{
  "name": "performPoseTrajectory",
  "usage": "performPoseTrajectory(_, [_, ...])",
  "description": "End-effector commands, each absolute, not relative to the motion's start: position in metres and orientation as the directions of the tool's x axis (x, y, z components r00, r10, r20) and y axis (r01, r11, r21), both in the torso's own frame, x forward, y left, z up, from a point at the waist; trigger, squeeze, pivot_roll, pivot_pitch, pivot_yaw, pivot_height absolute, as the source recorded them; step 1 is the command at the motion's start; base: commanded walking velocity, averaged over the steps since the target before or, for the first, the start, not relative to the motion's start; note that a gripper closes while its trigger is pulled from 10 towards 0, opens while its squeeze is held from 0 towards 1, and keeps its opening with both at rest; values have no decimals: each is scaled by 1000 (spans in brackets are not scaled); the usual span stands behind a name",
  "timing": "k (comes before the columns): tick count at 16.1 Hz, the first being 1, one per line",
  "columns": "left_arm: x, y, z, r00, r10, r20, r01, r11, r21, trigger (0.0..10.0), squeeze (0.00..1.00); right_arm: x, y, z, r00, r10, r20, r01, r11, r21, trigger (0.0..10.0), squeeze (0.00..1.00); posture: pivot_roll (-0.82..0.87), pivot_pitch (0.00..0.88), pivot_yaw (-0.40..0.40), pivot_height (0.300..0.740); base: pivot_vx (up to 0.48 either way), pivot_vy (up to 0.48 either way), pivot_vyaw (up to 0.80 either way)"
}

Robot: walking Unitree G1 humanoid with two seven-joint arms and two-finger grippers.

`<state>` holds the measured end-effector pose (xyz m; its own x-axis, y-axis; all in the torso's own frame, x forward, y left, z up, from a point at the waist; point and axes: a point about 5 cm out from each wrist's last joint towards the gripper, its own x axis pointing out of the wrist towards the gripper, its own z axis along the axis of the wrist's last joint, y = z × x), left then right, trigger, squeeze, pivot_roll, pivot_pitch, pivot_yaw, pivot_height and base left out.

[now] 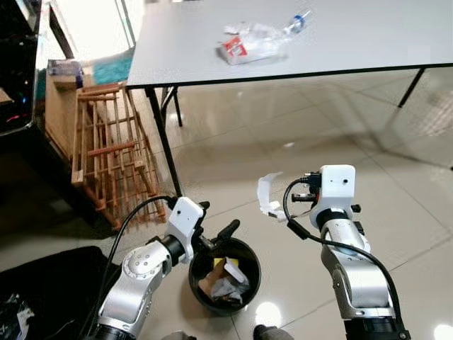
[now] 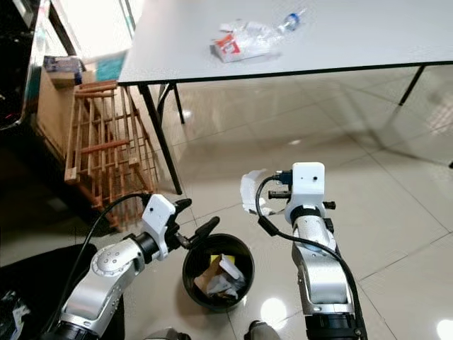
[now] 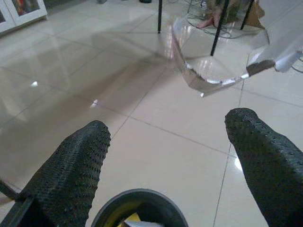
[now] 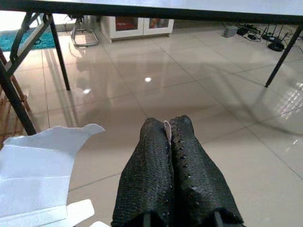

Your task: Picking trash to rubbish bin

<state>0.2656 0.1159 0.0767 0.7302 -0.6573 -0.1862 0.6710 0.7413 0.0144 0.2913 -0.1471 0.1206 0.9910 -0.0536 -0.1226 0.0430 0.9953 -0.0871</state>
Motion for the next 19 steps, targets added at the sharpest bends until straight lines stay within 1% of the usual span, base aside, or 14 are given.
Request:
performPoseTrajectory(1, [265, 116, 74, 717, -664, -211, 681, 733, 8, 10000, 0, 291, -144, 120, 992, -43, -121, 34, 996, -77, 0, 0, 1, 109, 49, 740, 0, 0, 0])
performPoseTrajectory(8, [264, 120, 70, 720, -654, -231, 676, 736, 25, 10000, 0, 294, -144, 121, 992, -41, -118, 32, 996, -77, 0, 0, 3, 100, 47, 740, 0, 0, 0])
performPoseTrajectory(10, [265, 120, 69, 722, -652, -233, 675, 737, 27, 10000, 0, 295, -144, 120, 991, -41, -124, 32, 997, -76, 0, 0, 4, 101, 48, 740, 0, 0, -538])
performPoseTrajectory(16, [264, 122, 69, 719, -652, -241, 678, 735, 36, 10000, 0, 294, -143, 118, 991, -40, -130, 31, 997, -74, 0, 0, 4, 101, 53, 740, 0, 0, -800])
performPoseTrajectory(19, [264, 124, 76, 728, -642, -243, 670, 740, 52, 10000, 0, 295, -142, 119, 992, -30, -120, 21, 996, -83, 0, 0, 4, 101, 54, 740, 0, 0, 0])
